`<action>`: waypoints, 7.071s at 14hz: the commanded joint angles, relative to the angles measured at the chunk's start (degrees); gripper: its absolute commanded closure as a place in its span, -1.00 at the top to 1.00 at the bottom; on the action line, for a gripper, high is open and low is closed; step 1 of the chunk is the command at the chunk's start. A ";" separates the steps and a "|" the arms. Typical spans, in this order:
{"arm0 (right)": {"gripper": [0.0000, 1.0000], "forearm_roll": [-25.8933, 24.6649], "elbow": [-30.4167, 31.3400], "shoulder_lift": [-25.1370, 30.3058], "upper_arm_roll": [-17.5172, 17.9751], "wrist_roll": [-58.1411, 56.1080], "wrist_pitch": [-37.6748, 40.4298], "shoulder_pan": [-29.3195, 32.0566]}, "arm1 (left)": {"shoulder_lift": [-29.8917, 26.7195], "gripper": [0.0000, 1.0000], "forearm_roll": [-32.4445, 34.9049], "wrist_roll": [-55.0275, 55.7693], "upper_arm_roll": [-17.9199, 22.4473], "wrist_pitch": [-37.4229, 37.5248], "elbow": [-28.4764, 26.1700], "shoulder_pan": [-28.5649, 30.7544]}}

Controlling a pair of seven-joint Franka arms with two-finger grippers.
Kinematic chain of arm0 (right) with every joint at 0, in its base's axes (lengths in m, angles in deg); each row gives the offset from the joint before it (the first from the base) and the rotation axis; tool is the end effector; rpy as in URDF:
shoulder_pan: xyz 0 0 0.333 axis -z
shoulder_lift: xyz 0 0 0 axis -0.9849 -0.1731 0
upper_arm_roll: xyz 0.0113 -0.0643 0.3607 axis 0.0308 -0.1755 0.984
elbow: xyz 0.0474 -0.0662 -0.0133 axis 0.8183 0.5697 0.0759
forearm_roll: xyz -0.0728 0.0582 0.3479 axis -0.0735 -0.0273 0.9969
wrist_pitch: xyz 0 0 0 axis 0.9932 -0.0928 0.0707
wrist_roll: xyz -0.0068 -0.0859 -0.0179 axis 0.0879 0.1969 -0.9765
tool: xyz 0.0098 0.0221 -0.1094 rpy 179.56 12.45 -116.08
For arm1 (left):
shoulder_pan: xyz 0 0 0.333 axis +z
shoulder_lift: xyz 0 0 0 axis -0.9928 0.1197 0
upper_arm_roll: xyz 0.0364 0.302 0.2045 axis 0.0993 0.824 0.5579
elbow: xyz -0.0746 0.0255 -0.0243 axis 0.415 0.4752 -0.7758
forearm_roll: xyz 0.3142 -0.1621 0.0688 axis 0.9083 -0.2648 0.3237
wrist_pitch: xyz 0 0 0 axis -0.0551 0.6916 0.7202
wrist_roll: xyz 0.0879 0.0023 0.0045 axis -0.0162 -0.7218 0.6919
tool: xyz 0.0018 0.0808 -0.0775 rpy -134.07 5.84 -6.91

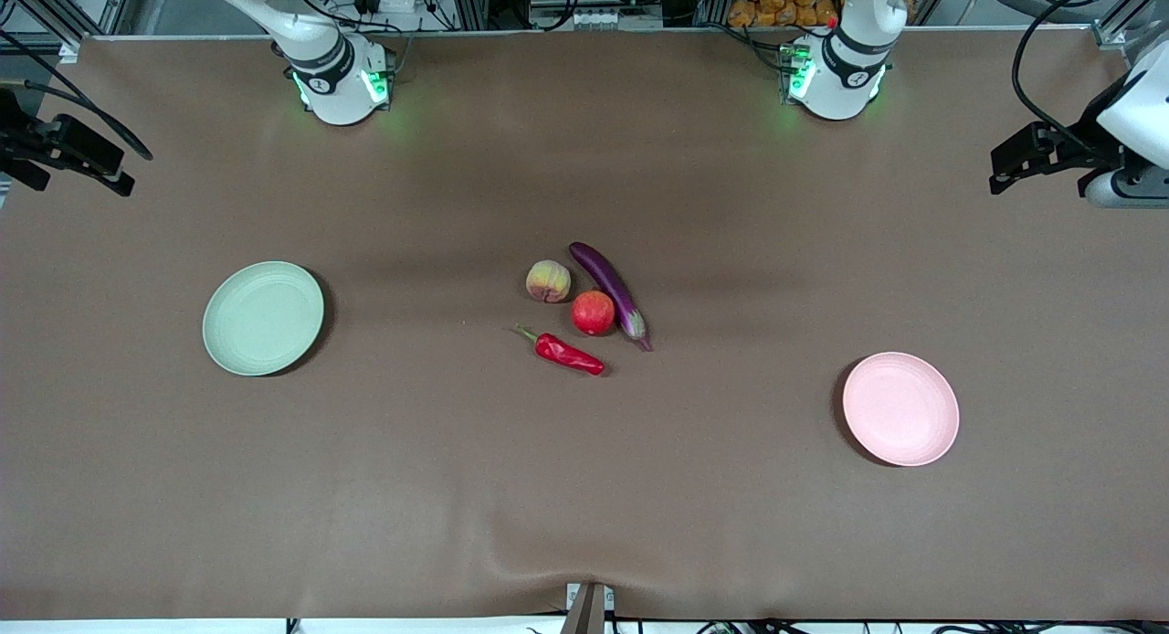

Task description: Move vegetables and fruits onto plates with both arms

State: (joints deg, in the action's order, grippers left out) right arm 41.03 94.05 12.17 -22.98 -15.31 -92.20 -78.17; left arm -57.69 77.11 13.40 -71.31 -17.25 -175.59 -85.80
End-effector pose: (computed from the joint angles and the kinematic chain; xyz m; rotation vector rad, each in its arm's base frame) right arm 0.4945 0.0059 0.7232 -3.1225 0.1441 -0.0161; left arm 0.4979 -0.0384 0.6856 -3.1043 0.0918 0.0884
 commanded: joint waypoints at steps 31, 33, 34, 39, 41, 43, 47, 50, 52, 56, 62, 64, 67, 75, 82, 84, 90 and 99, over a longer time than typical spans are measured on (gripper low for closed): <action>1.00 1.07 -0.83 -0.32 0.03 -0.71 1.24 0.86 | 29.71 1.00 -17.23 43.97 -0.88 -24.44 3.53 -18.74; 1.00 1.07 -0.83 -0.32 0.03 -0.71 1.33 0.86 | 32.17 1.00 -17.06 49.78 -0.79 -27.35 3.53 -22.45; 1.00 1.07 -0.83 -0.32 0.03 -0.71 1.41 0.86 | 33.14 1.00 -16.88 52.07 -0.79 -28.40 3.44 -24.03; 1.00 1.07 -0.83 -0.32 0.03 -0.71 1.41 0.86 | 34.03 1.00 -8.65 67.61 -0.87 -34.99 0.82 -28.17; 1.00 1.07 -0.83 -0.32 0.03 -0.71 1.41 0.86 | 33.76 1.00 -7.04 68.79 -0.96 -37.80 -1.30 -29.06; 1.00 1.07 -0.74 -0.32 0.03 -0.71 1.41 0.86 | 33.68 1.00 -6.95 69.58 -0.96 -43.23 -4.19 -29.75; 1.00 1.07 -0.83 -0.32 0.12 -0.71 1.33 0.86 | 34.46 1.00 -6.86 72.64 -0.79 -50.81 -7.46 -32.13; 1.00 1.15 -0.83 -0.41 0.12 -0.71 1.24 0.77 | 37.27 1.00 -6.24 74.68 -0.79 -51.79 -7.02 -33.45; 1.00 1.85 -0.83 -0.41 0.03 -0.71 1.33 0.86 | 37.98 1.00 -6.07 75.03 -0.79 -51.79 -7.11 -33.97; 1.00 1.94 -0.83 -0.41 0.03 -0.71 1.24 0.86 | 41.57 1.00 -5.02 76.43 -0.61 -51.88 -4.57 -35.39; 1.00 1.95 -0.83 -0.41 0.12 -0.62 1.33 0.86 | 43.52 1.00 -4.13 77.67 -0.61 -51.71 -3.15 -35.47; 1.00 1.95 -0.83 -0.41 0.12 -0.62 1.33 0.86 | 44.04 1.00 -4.05 77.67 -0.61 -51.62 -3.15 -35.91; 1.00 1.95 -0.83 -0.41 0.03 -0.62 1.59 0.86 | 45.10 1.00 -4.05 78.02 -0.61 -51.53 -2.98 -36.61; 1.00 3.26 -0.92 -0.41 -0.06 -0.71 1.24 1.91 | 45.72 0.97 -4.05 84.87 -0.70 -50.56 -3.15 -36.97; 1.00 3.53 -0.92 -0.50 -0.06 -0.71 1.33 2.00 | 44.49 -1.00 -3.96 87.78 -0.26 -43.19 -2.45 -37.06; 1.00 3.53 -0.92 -0.50 -0.06 -0.71 1.41 1.83 | 43.08 -1.00 -3.52 87.34 -0.17 -41.17 -2.36 -36.79; 1.00 3.44 -0.92 -1.37 0.03 -0.71 1.50 1.48 | 34.14 -1.00 -2.20 87.08 -0.26 -31.60 -2.36 -35.48; 1.00 3.00 -1.35 -12.97 0.47 -0.10 3.09 -4.92 | 26.47 -1.00 -1.32 66.98 -0.17 -14.97 6.69 -16.34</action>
State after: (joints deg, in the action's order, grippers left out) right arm 43.65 94.30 0.79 -22.53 -15.98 -89.56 -81.02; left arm -32.22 74.76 84.93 -70.73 -33.54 -170.48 -106.55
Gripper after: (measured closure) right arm 0.000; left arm 0.652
